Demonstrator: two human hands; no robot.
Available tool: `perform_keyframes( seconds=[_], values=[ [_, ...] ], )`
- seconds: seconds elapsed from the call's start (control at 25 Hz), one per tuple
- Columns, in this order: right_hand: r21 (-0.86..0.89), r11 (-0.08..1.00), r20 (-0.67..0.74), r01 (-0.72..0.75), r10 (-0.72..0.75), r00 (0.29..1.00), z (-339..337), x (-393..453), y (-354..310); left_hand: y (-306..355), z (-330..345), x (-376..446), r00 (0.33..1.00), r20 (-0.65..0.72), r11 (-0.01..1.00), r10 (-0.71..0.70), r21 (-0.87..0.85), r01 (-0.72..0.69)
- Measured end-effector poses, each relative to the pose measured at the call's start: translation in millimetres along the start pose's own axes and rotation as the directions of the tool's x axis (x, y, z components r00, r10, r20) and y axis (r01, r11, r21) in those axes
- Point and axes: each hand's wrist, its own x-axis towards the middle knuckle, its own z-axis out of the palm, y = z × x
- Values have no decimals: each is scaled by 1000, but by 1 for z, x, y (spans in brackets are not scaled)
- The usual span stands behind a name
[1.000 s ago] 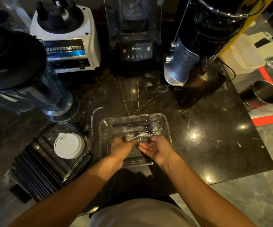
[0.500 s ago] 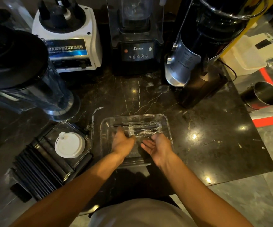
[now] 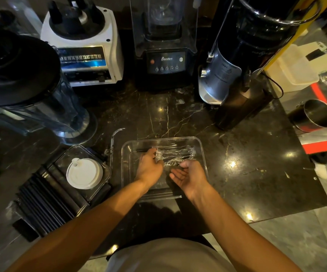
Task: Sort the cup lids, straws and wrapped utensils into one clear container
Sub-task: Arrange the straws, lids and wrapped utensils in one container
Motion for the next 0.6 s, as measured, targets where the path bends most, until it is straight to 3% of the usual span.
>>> perform_keyframes(
  seconds=[0.24, 0.48, 0.6],
  values=[
    [-16, 1000, 1, -17, 17, 1000, -2, 2, 6, -6, -3, -1, 996, -78, 995, -44, 88, 51],
    [2, 1000, 9, 4, -4, 1000, 1, 5, 4, -4, 2, -4, 998, -1, 989, 66, 133, -65],
    [0, 1000, 16, 8, -8, 1000, 0, 5, 2, -4, 2, -7, 993, -40, 979, 110, 178, -101]
  ],
)
